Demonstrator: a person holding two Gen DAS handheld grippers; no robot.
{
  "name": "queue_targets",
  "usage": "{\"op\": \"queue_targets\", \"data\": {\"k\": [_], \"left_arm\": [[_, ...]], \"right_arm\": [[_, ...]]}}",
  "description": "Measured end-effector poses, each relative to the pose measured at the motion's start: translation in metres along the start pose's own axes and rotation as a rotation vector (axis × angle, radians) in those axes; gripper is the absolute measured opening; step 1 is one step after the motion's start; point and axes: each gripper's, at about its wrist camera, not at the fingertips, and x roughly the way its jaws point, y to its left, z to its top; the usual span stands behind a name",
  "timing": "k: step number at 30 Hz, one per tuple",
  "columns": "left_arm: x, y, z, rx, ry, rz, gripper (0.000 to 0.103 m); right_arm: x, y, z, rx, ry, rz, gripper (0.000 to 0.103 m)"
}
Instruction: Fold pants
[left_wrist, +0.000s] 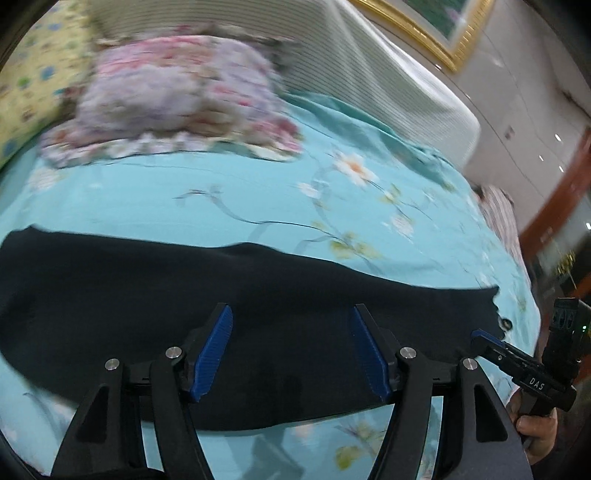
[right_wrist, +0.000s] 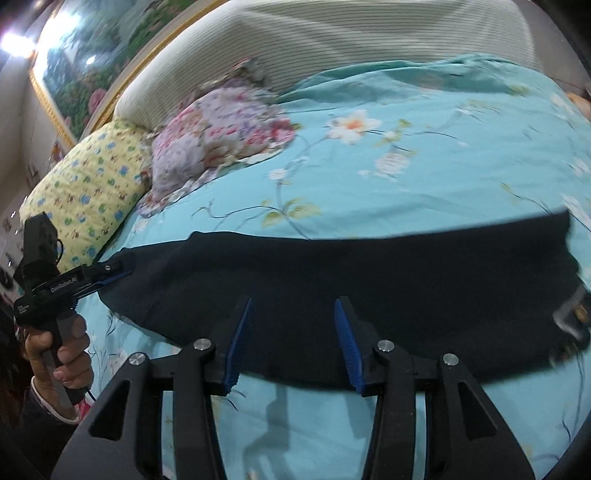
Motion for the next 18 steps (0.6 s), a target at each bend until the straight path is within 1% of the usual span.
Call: {"op": "queue_targets", "data": {"k": [6, 13, 18], "left_arm": [[0.025, -0.043, 0.007, 0.083, 0.056, -0.062, 0.069], [0.05, -0.088, 0.01, 0.188, 0.117, -0.106, 0.071], [0.066, -0.116, 0.012, 0.263, 0.149, -0.122, 0.072]], "right_arm": [[-0.025, -0.027, -0.019, 0.068, -0.017, -0.049, 0.047], [-0.047, -0.057, -0.036, 0.139, -0.03, -0.109, 0.047], [-0.061, -0.088, -0.042, 0.247, -0.061, -0.135, 0.048]]}}
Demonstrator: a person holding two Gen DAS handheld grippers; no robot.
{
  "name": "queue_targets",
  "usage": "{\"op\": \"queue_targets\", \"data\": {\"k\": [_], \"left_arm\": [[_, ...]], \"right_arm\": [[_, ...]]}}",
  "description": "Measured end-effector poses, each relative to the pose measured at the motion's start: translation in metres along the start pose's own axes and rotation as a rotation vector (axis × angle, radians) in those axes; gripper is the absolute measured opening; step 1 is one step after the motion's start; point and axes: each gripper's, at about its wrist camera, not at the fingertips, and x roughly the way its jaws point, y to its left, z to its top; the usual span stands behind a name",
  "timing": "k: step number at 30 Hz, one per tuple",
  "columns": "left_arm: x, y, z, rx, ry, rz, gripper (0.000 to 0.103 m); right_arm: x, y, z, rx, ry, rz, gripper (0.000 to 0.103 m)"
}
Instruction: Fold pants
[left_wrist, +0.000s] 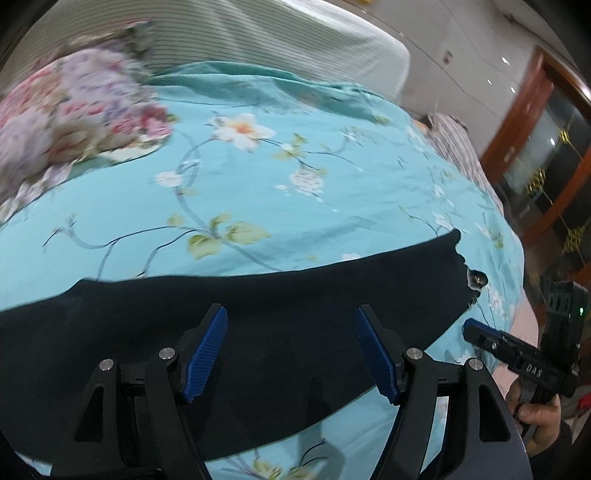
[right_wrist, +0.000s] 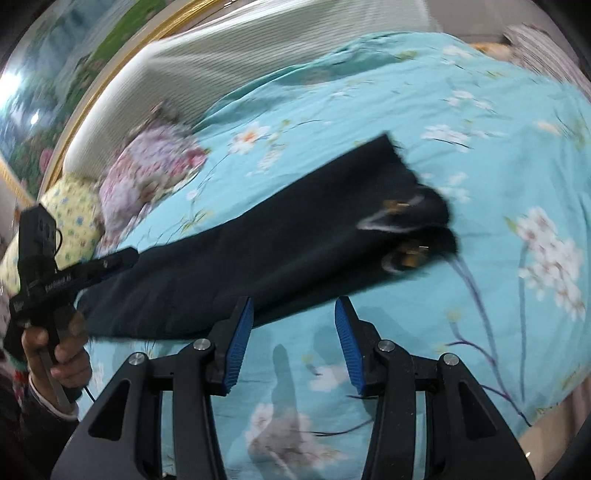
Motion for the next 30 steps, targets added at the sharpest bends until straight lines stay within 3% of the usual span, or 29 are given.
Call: {"op": "queue_targets", "data": {"k": [3, 6, 16, 17, 19, 25, 30], "left_arm": [[0.011, -0.017, 0.01, 0.047, 0.027, -0.019, 0.073], [0.023, -0.034, 0.02, 0.106, 0.048, -0.031, 0.076], [0.078, -0.089, 0.05, 0.257, 0.171, -0.099, 0.076], [0.084, -0.097, 0.052, 0.27, 0.183, -0.111, 0.076], [0.093, -0.109, 0.056, 0.291, 0.2, -0.127, 0.076], [0.126, -0.147, 0.075, 0.35, 0.252, -0.151, 0.076], [0.155, -0.18, 0.09, 0.389, 0.308, -0.23, 0.075]], "right_arm": [[-0.002, -0.015, 0.004, 0.061, -0.017, -0.011, 0.049], [-0.003, -0.029, 0.006, 0.127, -0.039, -0.016, 0.057], [0.006, -0.062, 0.018, 0.342, -0.115, 0.094, 0.057], [0.007, -0.063, 0.019, 0.34, -0.121, 0.099, 0.054], [0.009, -0.064, 0.021, 0.326, -0.12, 0.091, 0.016], [0.005, -0.079, 0.026, 0.261, -0.135, 0.07, 0.012], [-0.009, -0.098, 0.035, 0.243, -0.175, 0.06, 0.012]]}}
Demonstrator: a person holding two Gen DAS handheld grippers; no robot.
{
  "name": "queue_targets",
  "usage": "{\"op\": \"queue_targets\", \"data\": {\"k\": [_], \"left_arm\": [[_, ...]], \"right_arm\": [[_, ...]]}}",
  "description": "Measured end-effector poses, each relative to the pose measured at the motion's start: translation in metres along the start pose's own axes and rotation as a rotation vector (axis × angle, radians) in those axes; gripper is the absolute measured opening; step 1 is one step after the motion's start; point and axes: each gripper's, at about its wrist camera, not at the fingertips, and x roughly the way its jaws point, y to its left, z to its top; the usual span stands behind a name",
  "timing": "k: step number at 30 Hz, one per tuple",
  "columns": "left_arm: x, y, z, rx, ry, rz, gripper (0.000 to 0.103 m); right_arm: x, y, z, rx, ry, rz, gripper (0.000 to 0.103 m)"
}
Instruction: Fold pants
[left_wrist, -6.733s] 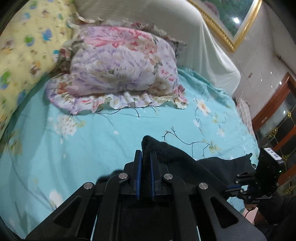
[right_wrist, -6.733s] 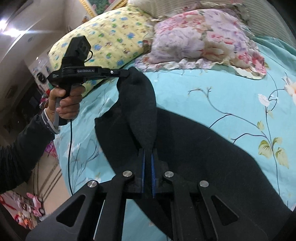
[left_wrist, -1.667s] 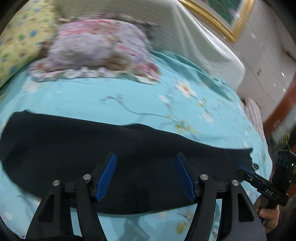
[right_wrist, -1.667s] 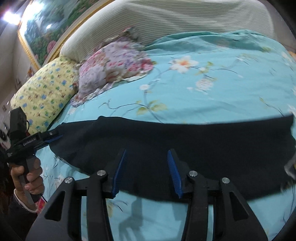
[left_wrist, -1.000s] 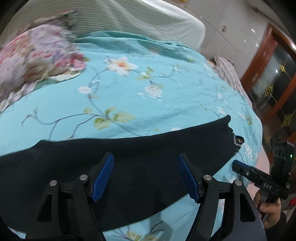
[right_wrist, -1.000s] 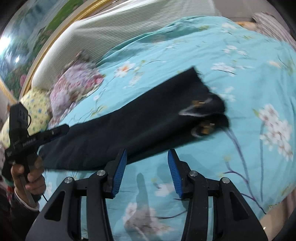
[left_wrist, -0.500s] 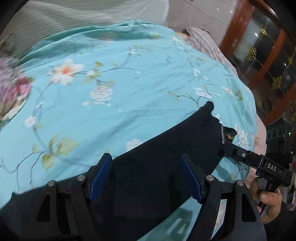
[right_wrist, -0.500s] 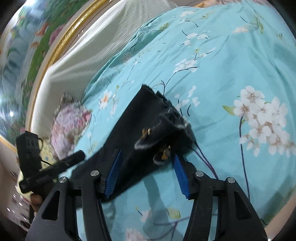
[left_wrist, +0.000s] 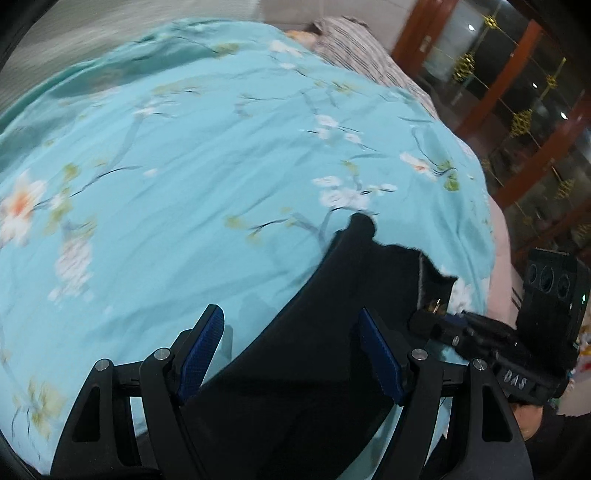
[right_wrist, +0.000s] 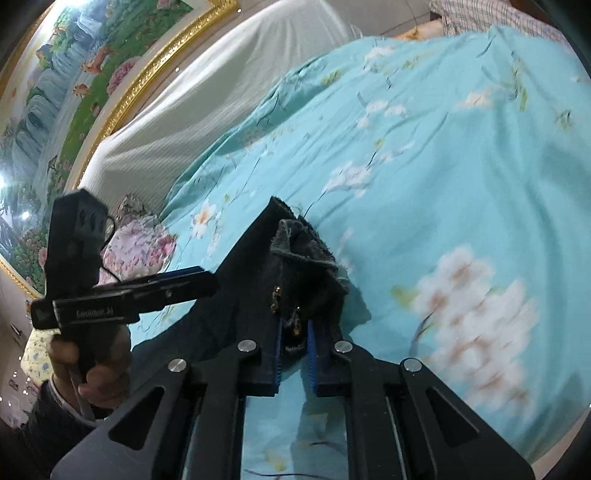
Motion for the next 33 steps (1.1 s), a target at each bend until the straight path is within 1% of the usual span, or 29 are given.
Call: {"op": "queue_targets", "data": {"k": [1, 2, 5, 7, 8, 9, 11, 12, 16, 20, 24, 26, 29, 33], "left_arm": [[0.007, -0.003, 0.005, 0.007, 0.017, -0.015, 0.074], [0.016, -0.007, 0.011, 0.02, 0.044, -0.047, 0.071], [0.037, -0.017, 0.019, 0.055, 0.117, -0.111, 0.055], [0.044, -0.021, 0.021, 0.082, 0.127, -0.118, 0.052], [0.045, -0.023, 0.022, 0.096, 0.128, -0.129, 0.044], [0.045, -0.023, 0.022, 0.103, 0.129, -0.152, 0.031], [0.042, -0.022, 0.022, 0.104, 0.123, -0.181, 0.017], [0.038, -0.022, 0.022, 0.109, 0.108, -0.178, 0.014], [0.022, -0.022, 0.016, 0.107, 0.057, -0.182, 0.011], [-0.01, -0.021, 0.007, 0.107, -0.019, -0.196, 0.011], [-0.048, -0.013, -0.006, 0.09, -0.098, -0.21, 0.011], [-0.066, -0.007, -0.015, 0.08, -0.136, -0.212, 0.011], [-0.089, 0.003, -0.032, 0.064, -0.189, -0.204, 0.011], [-0.113, 0.017, -0.056, 0.035, -0.238, -0.195, 0.011]], "right_arm": [[-0.001, -0.004, 0.003, 0.007, 0.001, 0.009, 0.012], [-0.001, -0.005, 0.004, 0.008, 0.004, 0.014, 0.012], [-0.001, -0.005, 0.002, -0.01, 0.012, 0.029, 0.012], [-0.001, -0.007, 0.001, -0.004, 0.016, 0.049, 0.012], [-0.001, -0.008, 0.0, 0.002, 0.021, 0.054, 0.012], [0.0, -0.009, -0.001, 0.004, 0.025, 0.053, 0.012], [0.001, -0.012, -0.003, 0.006, 0.031, 0.058, 0.012], [0.001, -0.012, -0.003, 0.009, 0.031, 0.064, 0.012], [-0.001, -0.007, -0.003, -0.002, 0.027, 0.079, 0.012], [-0.009, 0.009, -0.001, -0.036, 0.01, 0.112, 0.012], [-0.019, 0.029, 0.001, -0.078, -0.01, 0.18, 0.012], [-0.022, 0.038, 0.001, -0.087, -0.012, 0.229, 0.012], [-0.023, 0.054, -0.001, -0.11, -0.01, 0.277, 0.012], [-0.02, 0.08, -0.008, -0.156, 0.008, 0.323, 0.012]]}}
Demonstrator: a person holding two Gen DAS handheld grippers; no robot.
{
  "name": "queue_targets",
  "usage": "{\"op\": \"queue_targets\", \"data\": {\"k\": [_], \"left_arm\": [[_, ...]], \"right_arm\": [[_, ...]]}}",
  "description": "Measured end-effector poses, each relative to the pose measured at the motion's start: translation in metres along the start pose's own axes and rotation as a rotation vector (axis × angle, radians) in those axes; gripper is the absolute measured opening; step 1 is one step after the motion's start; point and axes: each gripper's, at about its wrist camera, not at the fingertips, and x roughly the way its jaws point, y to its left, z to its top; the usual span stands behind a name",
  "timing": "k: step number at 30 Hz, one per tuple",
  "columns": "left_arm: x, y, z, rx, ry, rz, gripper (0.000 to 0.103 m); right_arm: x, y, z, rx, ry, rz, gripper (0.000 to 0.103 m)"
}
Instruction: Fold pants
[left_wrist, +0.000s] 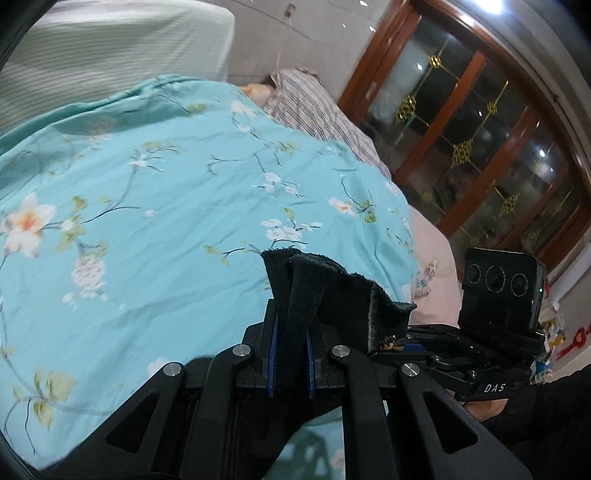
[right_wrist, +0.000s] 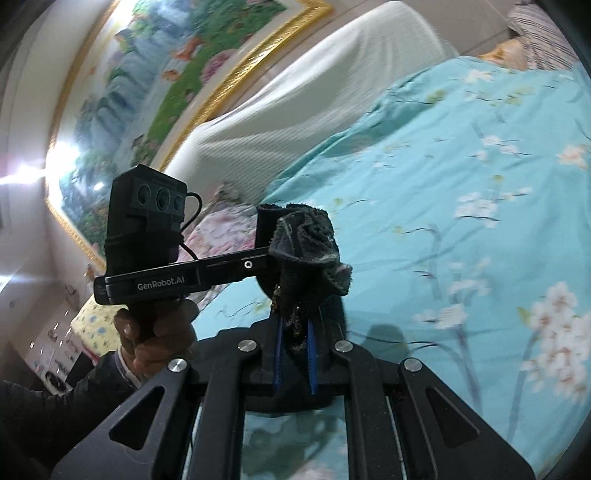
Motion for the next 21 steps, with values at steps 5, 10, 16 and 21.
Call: {"op": "queue_targets", "data": {"k": [5, 10, 16, 21], "left_arm": [[-0.026, 0.018, -0.026, -0.054, -0.047, 0.011, 0.011], [-0.045, 0.043, -0.057, -0.126, -0.079, 0.026, 0.011], [-0.05, 0.074, -0.088, -0.209, -0.086, 0.033, 0.011], [-0.046, 0.094, -0.111, -0.259, -0.072, 0.044, 0.011]], "right_arm": [[0.023, 0.027, -0.009, -0.05, 0.054, 0.029, 0.012], [0.05, 0.046, -0.021, -0.086, 0.116, 0.045, 0.012], [0.085, 0.056, -0.035, -0.105, 0.197, 0.052, 0.012], [0.105, 0.055, -0.049, -0.112, 0.26, 0.042, 0.012]]}}
